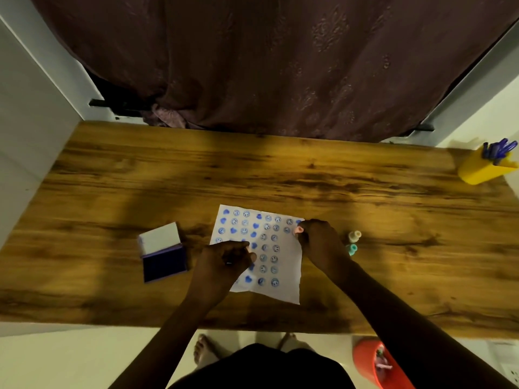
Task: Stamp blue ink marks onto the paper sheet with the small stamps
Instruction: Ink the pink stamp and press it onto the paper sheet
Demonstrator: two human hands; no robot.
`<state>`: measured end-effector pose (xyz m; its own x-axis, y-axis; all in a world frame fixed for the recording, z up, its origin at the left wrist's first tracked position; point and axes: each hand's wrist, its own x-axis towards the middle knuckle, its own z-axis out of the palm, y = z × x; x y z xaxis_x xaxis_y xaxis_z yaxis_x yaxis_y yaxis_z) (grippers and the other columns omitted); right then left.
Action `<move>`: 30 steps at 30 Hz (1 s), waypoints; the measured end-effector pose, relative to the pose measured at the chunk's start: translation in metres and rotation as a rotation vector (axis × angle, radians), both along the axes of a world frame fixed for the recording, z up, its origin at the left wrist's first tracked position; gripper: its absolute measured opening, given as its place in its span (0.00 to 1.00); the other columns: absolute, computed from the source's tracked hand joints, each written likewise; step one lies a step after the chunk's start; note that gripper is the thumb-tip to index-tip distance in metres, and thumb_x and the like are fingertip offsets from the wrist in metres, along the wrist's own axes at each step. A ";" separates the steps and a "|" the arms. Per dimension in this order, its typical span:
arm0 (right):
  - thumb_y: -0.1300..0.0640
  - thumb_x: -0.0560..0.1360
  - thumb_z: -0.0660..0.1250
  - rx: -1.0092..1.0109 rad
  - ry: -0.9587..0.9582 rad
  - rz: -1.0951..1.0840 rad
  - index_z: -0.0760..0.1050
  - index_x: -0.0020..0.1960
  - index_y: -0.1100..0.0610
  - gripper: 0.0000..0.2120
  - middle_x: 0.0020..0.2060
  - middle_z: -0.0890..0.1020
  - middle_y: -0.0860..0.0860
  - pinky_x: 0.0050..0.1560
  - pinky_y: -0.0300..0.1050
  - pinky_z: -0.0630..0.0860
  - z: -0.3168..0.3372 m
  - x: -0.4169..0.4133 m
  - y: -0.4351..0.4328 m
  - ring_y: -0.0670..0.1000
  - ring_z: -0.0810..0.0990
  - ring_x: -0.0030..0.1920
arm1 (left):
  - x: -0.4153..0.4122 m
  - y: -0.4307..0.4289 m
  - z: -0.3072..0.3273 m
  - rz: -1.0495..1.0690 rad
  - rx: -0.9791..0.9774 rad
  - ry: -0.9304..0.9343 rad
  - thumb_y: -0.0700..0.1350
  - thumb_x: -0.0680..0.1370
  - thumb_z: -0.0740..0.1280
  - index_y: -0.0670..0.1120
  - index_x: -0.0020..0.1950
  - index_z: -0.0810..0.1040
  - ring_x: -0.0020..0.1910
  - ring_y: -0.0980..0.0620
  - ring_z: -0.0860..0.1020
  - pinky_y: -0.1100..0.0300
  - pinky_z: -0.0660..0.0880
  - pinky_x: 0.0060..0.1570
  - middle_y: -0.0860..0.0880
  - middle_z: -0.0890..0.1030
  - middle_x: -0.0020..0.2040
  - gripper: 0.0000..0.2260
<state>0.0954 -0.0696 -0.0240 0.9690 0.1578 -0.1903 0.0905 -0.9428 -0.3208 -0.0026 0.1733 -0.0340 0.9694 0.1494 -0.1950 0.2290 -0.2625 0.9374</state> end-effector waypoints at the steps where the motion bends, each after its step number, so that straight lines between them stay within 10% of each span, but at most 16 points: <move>1: 0.51 0.82 0.64 0.003 0.002 -0.005 0.81 0.60 0.56 0.13 0.55 0.85 0.54 0.51 0.44 0.77 -0.001 0.000 0.000 0.54 0.83 0.54 | 0.000 -0.001 0.002 -0.007 -0.003 -0.003 0.50 0.72 0.81 0.69 0.49 0.84 0.48 0.64 0.86 0.61 0.84 0.48 0.66 0.88 0.46 0.14; 19: 0.53 0.80 0.66 -0.091 0.006 0.021 0.81 0.60 0.56 0.12 0.56 0.85 0.55 0.51 0.46 0.78 0.009 0.003 0.005 0.55 0.83 0.56 | 0.007 -0.013 0.021 -0.036 0.003 -0.070 0.49 0.70 0.82 0.73 0.42 0.82 0.45 0.70 0.85 0.79 0.75 0.40 0.73 0.85 0.41 0.17; 24: 0.48 0.76 0.72 0.183 -0.046 -0.135 0.86 0.50 0.56 0.11 0.45 0.88 0.51 0.43 0.42 0.75 0.024 0.005 -0.007 0.50 0.84 0.45 | 0.006 -0.013 0.029 -0.034 -0.057 -0.057 0.49 0.70 0.82 0.68 0.47 0.85 0.46 0.62 0.88 0.72 0.81 0.43 0.64 0.89 0.44 0.14; 30: 0.42 0.66 0.78 0.972 0.166 -0.474 0.87 0.44 0.52 0.14 0.33 0.85 0.48 0.37 0.44 0.76 0.058 -0.030 -0.019 0.44 0.79 0.33 | 0.008 -0.032 0.036 -0.097 -0.113 -0.014 0.45 0.71 0.82 0.60 0.54 0.85 0.47 0.61 0.88 0.65 0.84 0.47 0.63 0.89 0.44 0.16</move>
<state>0.0656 -0.0882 0.0341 0.9446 -0.0706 -0.3205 -0.3281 -0.2083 -0.9214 0.0049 0.1417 0.0015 0.9808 0.0326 -0.1921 0.1948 -0.1749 0.9651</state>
